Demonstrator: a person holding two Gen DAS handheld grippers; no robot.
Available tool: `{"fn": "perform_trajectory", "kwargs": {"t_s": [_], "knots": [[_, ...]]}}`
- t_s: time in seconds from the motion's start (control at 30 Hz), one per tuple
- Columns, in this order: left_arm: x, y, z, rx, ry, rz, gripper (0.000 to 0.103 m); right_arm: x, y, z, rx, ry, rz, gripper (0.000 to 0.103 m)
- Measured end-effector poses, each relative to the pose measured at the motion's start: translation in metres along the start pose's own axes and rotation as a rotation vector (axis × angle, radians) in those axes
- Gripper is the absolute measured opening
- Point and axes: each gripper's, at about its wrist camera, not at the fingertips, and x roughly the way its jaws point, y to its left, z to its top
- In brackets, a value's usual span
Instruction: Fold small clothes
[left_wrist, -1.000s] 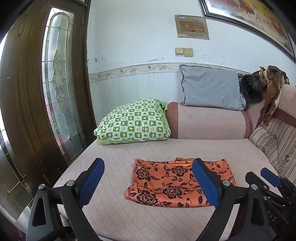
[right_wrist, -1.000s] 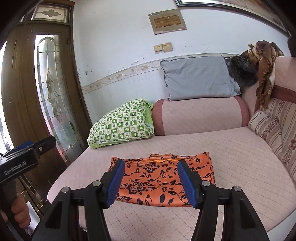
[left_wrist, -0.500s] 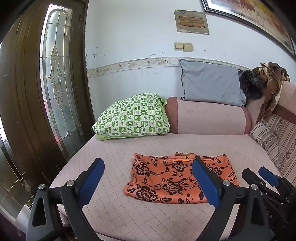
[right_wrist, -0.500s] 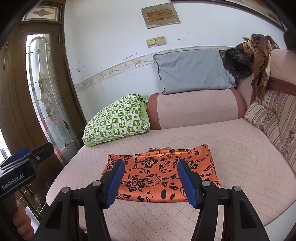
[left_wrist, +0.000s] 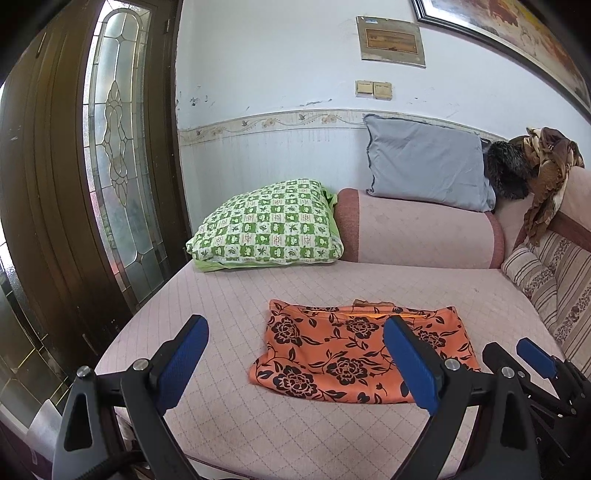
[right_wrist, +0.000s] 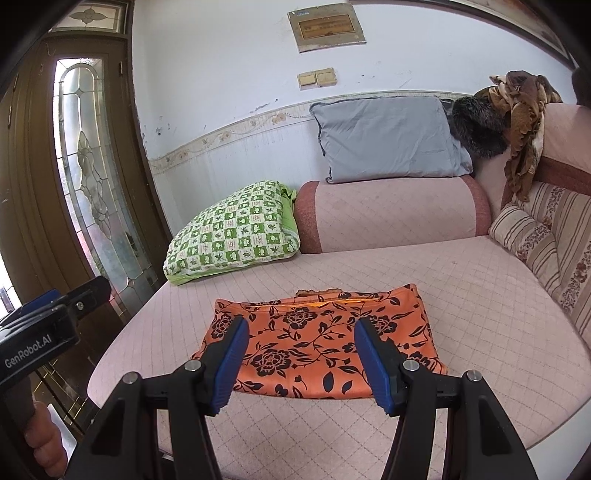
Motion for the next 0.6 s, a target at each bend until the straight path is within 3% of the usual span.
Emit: {"fn": "perform_trajectory", "kwargs": {"t_s": [0.6], "knots": [[-0.0046, 0.0018, -0.0008, -0.007, -0.006, 0.005, 0.096, -0.005, 0.001, 0.0002, 0.01, -0.009, 0.0, 0.063]]}}
